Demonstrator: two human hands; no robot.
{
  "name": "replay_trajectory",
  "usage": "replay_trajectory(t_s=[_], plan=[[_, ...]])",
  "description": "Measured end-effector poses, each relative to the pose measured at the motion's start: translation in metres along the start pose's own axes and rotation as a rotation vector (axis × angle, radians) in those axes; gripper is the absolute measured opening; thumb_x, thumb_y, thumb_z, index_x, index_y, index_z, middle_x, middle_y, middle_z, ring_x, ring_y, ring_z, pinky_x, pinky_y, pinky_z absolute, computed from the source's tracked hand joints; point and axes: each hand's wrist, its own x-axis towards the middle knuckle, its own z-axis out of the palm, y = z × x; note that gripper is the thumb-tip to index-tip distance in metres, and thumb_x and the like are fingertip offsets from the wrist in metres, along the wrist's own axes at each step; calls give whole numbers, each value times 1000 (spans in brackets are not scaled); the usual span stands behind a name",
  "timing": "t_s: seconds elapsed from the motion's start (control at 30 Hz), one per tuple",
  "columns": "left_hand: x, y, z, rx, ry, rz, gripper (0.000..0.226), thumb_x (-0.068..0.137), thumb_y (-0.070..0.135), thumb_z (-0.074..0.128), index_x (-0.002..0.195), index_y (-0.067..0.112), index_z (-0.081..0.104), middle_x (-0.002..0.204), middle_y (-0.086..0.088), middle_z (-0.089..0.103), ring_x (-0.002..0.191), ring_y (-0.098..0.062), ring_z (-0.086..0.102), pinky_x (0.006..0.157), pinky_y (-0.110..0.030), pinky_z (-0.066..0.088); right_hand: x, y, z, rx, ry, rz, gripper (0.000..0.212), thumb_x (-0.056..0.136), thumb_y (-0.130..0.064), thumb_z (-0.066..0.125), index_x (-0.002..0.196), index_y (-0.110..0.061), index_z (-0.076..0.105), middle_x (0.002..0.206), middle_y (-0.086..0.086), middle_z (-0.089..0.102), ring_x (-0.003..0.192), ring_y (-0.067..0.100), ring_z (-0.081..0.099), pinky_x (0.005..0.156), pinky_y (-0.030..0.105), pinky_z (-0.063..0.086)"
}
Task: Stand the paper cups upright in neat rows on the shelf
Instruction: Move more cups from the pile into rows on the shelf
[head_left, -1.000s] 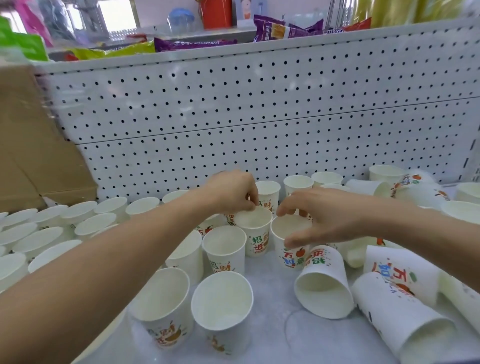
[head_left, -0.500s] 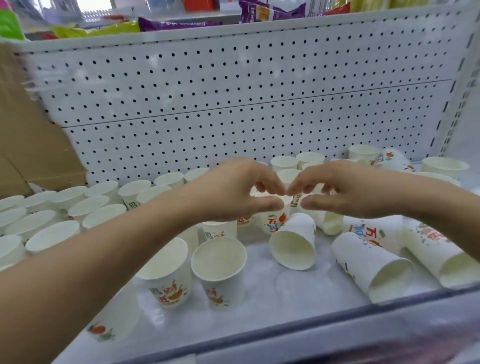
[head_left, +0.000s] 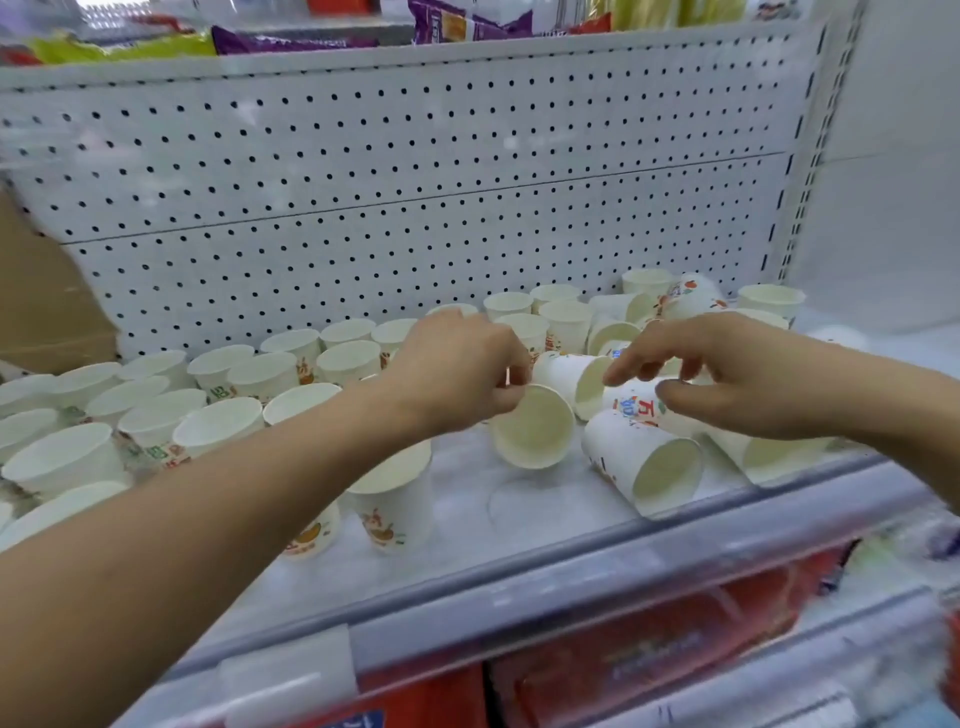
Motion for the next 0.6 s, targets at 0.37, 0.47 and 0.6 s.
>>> replay_trajectory(t_s=[0.37, 0.47, 0.6], plan=[[6, 13, -13, 28, -187, -282, 20, 88, 41, 59, 98, 31, 73, 93, 11, 70, 84, -13, 61, 73, -33, 52, -5, 14, 11, -280, 13, -180, 16, 86, -31, 61, 100, -38, 67, 80, -20, 52, 74, -14, 43, 62, 13, 34], [-3, 12, -18, -212, -145, -272, 42, 84, 66, 49, 105, 36, 70, 99, 20, 67, 91, -5, 59, 81, -30, 46, 13, 15, 9, -238, 49, -139, 16, 89, -28, 56, 99, -33, 69, 80, -12, 63, 69, 3, 51, 59, 24, 42], [-16, 18, -18, -458, -356, -241, 63, 70, 66, 69, 127, 43, 56, 111, 34, 52, 109, 8, 49, 89, -17, 38, 38, 15, 9, -220, -85, -105, 17, 89, -25, 56, 98, -33, 68, 84, -11, 65, 74, 5, 57, 56, 21, 41]])
